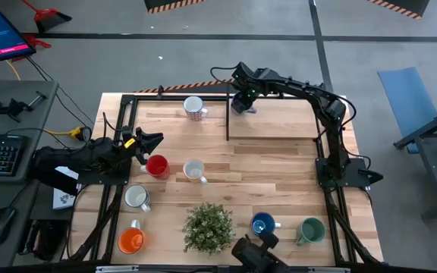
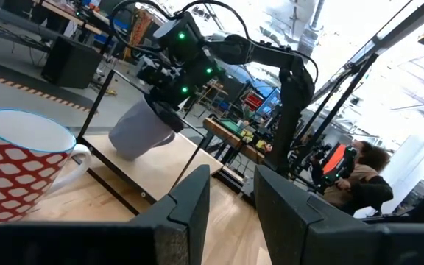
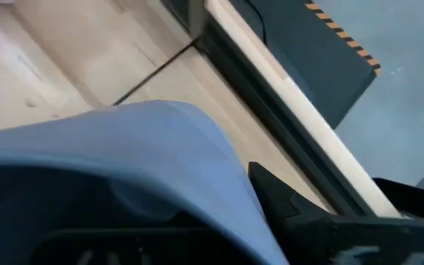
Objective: Place coffee mugs
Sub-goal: Put the light blue mug on the shelf
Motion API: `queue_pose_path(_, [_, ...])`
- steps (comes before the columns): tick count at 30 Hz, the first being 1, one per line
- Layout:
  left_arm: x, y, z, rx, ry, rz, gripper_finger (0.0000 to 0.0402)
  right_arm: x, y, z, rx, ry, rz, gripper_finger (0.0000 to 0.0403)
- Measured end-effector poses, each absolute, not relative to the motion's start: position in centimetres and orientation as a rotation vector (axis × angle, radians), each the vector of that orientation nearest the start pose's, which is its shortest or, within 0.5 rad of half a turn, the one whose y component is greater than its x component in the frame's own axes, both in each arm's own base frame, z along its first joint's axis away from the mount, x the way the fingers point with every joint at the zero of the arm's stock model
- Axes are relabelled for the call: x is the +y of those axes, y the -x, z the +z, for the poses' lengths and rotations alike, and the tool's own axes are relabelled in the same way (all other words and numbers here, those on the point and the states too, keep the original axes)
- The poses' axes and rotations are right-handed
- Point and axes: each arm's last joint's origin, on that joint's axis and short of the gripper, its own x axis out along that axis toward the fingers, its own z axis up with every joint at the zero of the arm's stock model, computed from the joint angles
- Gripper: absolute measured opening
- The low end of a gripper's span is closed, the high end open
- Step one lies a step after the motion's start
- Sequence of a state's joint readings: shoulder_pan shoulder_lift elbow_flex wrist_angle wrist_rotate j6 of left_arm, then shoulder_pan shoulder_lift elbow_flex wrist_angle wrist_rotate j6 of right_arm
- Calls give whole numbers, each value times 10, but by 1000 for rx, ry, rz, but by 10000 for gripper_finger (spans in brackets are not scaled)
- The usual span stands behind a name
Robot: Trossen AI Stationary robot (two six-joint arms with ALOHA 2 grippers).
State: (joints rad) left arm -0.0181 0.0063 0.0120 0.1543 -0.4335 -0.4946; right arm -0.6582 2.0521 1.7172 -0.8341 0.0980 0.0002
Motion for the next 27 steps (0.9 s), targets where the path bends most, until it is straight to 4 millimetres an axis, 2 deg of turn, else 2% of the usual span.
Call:
queue_pose_path(3, [10,-94,182,-257,522,368,97,-266,-339,225,1149,-333,-665,16])
queue_pose_path(10, [10,-94,182,-257,522,368,97,-264,-340,225,1147,-337,-653,60])
queue_pose_path(24, [10,-94,182,-257,522,368,97,-267,-343,228,1105,-310,-669,65])
queue_pose_path(27, [10,-94,182,-257,522,367,97,-267,-343,235,1112,-311,-665,66])
